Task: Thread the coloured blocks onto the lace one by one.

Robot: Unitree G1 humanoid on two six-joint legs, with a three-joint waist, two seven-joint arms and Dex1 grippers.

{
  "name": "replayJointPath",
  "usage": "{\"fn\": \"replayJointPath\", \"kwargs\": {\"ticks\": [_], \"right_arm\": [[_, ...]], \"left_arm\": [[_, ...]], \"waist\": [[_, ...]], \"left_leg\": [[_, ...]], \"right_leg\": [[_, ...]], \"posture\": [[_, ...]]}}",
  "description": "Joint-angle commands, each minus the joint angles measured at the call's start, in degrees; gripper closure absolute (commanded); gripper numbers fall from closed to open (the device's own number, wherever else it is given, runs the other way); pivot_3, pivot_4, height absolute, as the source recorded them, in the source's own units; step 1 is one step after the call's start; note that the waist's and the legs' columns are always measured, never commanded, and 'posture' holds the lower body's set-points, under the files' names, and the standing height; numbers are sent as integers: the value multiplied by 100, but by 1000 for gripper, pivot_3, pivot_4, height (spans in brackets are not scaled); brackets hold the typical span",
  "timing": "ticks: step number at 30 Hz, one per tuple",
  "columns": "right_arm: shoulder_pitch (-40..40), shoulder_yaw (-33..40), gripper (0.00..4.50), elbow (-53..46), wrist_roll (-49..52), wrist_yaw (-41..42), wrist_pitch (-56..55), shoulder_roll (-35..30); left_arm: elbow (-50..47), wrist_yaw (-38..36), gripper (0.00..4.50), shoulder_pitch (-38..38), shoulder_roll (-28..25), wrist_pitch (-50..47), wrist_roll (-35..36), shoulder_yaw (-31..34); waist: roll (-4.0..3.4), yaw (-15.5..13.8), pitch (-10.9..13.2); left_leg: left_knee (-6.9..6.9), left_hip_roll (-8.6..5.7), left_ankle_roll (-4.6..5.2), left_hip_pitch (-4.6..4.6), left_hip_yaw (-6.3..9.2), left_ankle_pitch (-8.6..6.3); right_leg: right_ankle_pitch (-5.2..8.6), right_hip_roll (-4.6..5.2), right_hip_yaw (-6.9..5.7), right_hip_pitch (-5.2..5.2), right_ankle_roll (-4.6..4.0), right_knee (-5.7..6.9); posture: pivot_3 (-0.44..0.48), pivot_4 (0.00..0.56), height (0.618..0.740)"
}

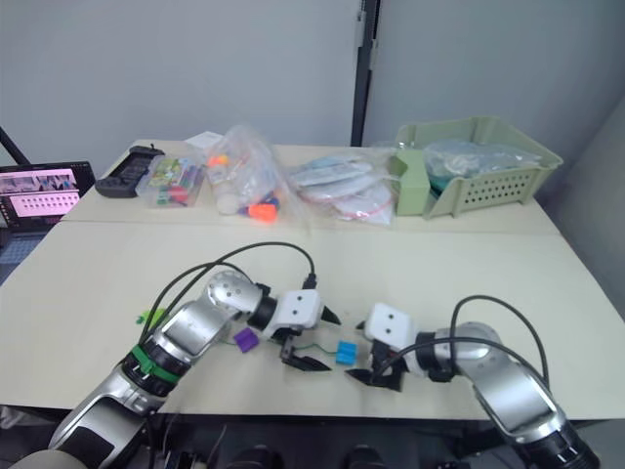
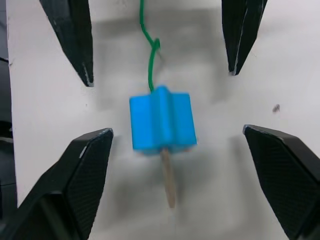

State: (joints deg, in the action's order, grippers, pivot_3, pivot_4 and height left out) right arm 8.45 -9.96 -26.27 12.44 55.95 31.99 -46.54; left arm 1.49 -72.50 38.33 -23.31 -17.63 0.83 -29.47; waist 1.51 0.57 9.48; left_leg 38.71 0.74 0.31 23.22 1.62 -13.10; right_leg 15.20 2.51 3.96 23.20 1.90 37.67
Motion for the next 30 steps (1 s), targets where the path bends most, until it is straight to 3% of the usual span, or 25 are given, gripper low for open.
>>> {"fn": "replayJointPath", "kwargs": {"ticks": [1, 10, 14, 15, 23, 25, 30], "right_arm": [[-208, 372, 0, -176, 112, 62, -190, -199], [-246, 330, 0, -118, 75, -15, -292, -165], [-228, 295, 0, -107, 61, -19, -281, -143], [-231, 285, 0, -103, 53, -20, -284, -140], [-160, 124, 0, 24, -21, -27, -322, -51], [-141, 96, 0, 88, -47, -9, -361, -45], [-115, 39, 1498, 169, -83, 18, -439, -55]], "left_arm": [[-14, 222, 24, 3, 204, 50, -207, -255], [475, 563, 24, 1, 248, 261, -618, -439], [374, 436, 24, -49, 275, 152, -459, -417], [366, 443, 567, -51, 273, 157, -467, -422], [438, 467, 3079, -11, 283, 202, -555, -474], [443, 462, 3120, -9, 285, 213, -561, -474], [436, 442, 3120, -21, 280, 222, -581, -481]], "waist": [[1, 4, 0], [1, 25, 0], [1, 3, 0], [1, 8, 0], [1, 10, 0], [1, 9, 0], [1, 10, 0]], "left_leg": [[0, 0, 0, 1, 0, 0], [-1, 2, 0, -4, -2, 0], [4, 1, 0, -4, -2, 0], [4, 1, 0, -4, -2, 0], [3, 1, 0, -4, -2, 0], [3, 1, 0, -4, -2, 0], [3, 1, 0, -4, -2, 0]], "right_leg": [[0, 0, 0, 0, 0, -1], [0, -4, 3, -1, 1, 1], [-2, -1, 3, -6, 5, -2], [-2, -1, 3, -5, 5, -2], [-2, -1, 3, -5, 5, -1], [-2, -2, 3, -5, 5, -1], [-2, -2, 3, -5, 4, -1]], "posture": [[0, 150, 740], [0, 150, 740], [0, 150, 740], [0, 150, 740], [0, 150, 740], [0, 150, 740], [0, 150, 740]]}}
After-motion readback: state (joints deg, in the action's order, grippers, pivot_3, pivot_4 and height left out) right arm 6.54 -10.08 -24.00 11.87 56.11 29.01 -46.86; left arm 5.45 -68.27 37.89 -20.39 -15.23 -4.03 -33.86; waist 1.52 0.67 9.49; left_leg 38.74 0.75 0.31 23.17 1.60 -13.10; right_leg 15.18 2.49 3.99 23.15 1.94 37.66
